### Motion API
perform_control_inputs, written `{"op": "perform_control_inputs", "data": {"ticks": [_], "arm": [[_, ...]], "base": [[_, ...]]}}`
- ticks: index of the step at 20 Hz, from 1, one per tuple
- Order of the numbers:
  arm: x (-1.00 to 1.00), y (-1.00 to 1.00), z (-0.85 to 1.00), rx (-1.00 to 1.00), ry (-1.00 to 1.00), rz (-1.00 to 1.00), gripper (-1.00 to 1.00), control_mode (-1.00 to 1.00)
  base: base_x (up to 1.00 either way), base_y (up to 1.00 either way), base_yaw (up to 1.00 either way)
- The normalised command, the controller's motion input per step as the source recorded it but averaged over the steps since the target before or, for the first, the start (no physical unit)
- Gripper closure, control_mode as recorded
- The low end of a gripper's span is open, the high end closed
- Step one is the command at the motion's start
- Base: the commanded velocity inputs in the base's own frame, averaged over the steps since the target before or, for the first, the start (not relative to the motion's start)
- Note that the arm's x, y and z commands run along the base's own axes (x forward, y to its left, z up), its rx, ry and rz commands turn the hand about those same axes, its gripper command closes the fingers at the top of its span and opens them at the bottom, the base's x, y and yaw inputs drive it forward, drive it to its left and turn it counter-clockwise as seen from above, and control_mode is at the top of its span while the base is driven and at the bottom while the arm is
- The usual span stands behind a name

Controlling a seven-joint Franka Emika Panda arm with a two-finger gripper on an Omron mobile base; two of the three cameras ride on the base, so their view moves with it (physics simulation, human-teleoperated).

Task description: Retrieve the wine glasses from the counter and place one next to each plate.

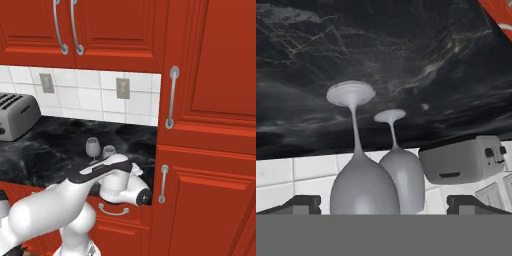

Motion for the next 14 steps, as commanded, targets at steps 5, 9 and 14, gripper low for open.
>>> {"op": "perform_control_inputs", "data": {"ticks": [5, 9, 14], "arm": [[0.15, 0.01, -0.16, 0.0, 0.0, 0.05, -1.0, -1.0], [0.1, 0.05, -0.15, 0.0, 0.0, 0.04, -1.0, -1.0], [0.19, 0.13, -0.15, 0.0, 0.0, 0.02, -1.0, -1.0]], "base": [[0.0, 0.0, 0.0], [0.0, 0.0, 0.0], [0.0, 0.0, 0.0]]}}
